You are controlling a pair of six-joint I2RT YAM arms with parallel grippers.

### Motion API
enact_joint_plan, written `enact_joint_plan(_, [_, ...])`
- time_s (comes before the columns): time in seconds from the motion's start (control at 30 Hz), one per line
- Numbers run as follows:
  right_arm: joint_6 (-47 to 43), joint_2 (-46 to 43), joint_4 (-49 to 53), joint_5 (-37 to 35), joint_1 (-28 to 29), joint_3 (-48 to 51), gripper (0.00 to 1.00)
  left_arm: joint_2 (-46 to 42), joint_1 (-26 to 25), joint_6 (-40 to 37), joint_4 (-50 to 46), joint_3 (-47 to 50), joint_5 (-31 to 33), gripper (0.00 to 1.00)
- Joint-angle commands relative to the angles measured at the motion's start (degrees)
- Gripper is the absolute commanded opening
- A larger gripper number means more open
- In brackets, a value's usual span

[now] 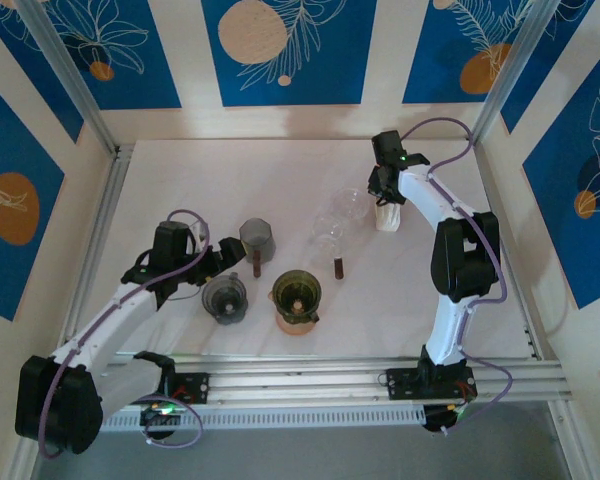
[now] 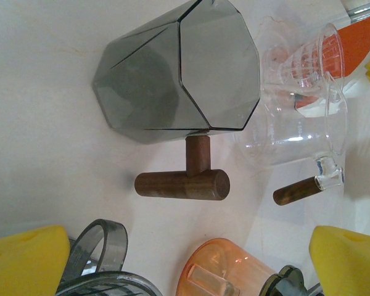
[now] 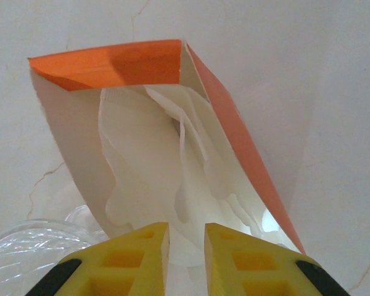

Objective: Place the coffee filter in the dripper

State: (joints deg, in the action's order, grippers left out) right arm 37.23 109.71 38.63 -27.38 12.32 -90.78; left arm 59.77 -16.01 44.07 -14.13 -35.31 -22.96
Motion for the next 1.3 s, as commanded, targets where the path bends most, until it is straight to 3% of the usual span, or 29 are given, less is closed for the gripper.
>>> enact_joint_plan(0.0, [1.48,-1.43,-0.18,-1.81,0.09,-1.5,0.23,0.47,-0.53,0.49,0.87,-0.58,-1.6,1.0])
enact_joint_plan(1.0, [1.09,2.8,1.41,-2.53,-0.78,-5.07,0.2,0.53,-0.56,0.48,0.75,-0.38,-1.36,1.0])
enact_joint_plan(1.27, [0.57,2.55,1.4,-2.56,-0.72,-5.23,0.05,0.61,-0.53,0.4,0.77,-0.41,-1.35,1.0])
